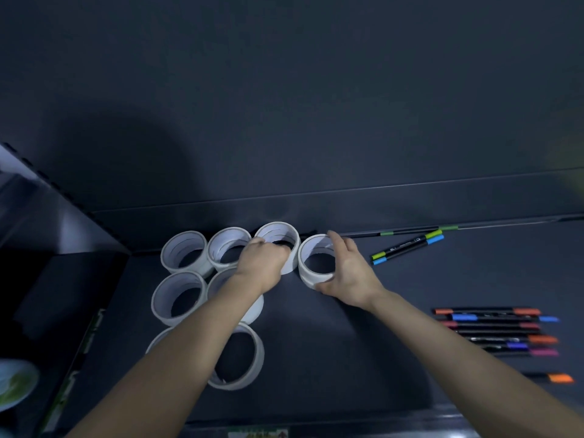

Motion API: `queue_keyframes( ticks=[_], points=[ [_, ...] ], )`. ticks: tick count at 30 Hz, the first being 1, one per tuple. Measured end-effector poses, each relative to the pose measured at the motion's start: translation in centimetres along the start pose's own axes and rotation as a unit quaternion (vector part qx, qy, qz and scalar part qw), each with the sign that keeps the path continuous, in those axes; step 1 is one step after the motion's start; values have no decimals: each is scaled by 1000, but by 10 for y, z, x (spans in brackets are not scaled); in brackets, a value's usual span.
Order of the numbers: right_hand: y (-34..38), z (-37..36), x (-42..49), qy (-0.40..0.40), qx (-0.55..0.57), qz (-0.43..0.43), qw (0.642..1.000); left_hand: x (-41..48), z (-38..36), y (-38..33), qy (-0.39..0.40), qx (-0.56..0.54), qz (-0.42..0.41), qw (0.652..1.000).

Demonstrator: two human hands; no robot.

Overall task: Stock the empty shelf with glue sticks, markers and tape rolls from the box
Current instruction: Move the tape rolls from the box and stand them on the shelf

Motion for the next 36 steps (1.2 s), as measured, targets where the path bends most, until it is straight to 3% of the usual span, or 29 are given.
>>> queue_keyframes(
  ticks=[6,10,16,22,26,34,36],
  points=[
    [5,-11,-15,21,49,-12,999,-11,2,4,5,-97,-10,995],
    [12,-20,-22,43,78,-14,996,-45,6,19,-99,-255,-10,962],
    [24,-38,-36,47,105,-12,993,-97,0,69,-222,-316,92,918],
    [42,-48,-37,35,127,-19,991,-127,-13,106,-141,-397,219,880],
    [43,-55,-34,10,133,-29,991,-133,-22,116,-141,-456,288,830],
    [44,-65,-37,-3,139,-43,989,-139,-30,123,-105,-559,318,758],
    [46,-68,-36,-11,128,-45,991,-140,-33,128,-101,-560,324,755]
  ],
)
Point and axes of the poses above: each hand's wrist, its own x-axis towards the middle knuckle, its own z-axis out of the back of the hand, y = z × x, the point moved 1 cm from there along x, towards the middle knuckle, and after that the axes turned 11 degrees about -x, right-handed, at the moved point
